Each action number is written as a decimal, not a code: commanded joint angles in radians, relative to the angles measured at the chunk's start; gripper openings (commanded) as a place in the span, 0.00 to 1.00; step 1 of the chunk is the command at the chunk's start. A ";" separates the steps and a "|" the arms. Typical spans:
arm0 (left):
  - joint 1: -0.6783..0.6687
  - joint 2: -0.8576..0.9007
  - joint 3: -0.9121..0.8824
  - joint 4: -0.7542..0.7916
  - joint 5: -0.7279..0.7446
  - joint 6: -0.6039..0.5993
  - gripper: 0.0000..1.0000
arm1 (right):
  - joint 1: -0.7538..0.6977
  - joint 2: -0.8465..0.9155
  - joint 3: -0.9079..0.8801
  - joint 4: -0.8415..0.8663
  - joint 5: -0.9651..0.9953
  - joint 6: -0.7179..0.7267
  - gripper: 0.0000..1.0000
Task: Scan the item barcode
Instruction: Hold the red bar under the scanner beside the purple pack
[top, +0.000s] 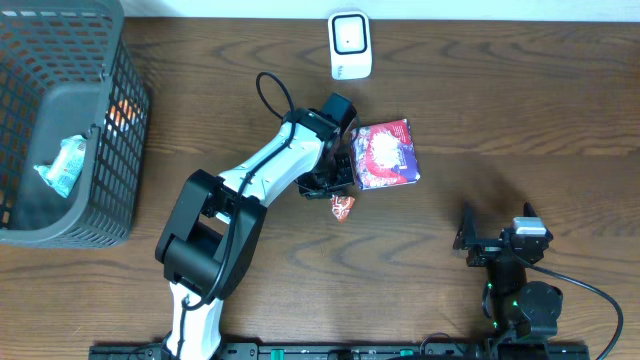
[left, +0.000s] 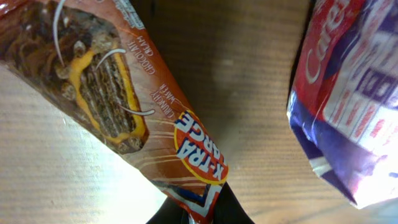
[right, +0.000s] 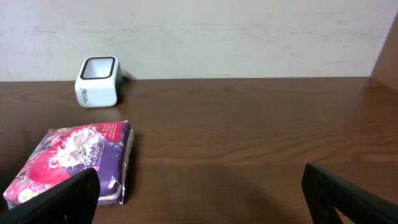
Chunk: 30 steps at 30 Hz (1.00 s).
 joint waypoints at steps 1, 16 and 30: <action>-0.004 -0.002 0.003 -0.016 0.072 -0.046 0.07 | -0.002 -0.003 -0.002 -0.004 -0.002 0.014 0.99; -0.074 0.015 0.003 0.144 0.074 0.013 0.08 | -0.002 -0.003 -0.002 -0.004 -0.002 0.014 0.99; -0.053 0.085 0.003 0.304 -0.220 0.238 0.08 | -0.002 -0.003 -0.002 -0.004 -0.002 0.014 0.99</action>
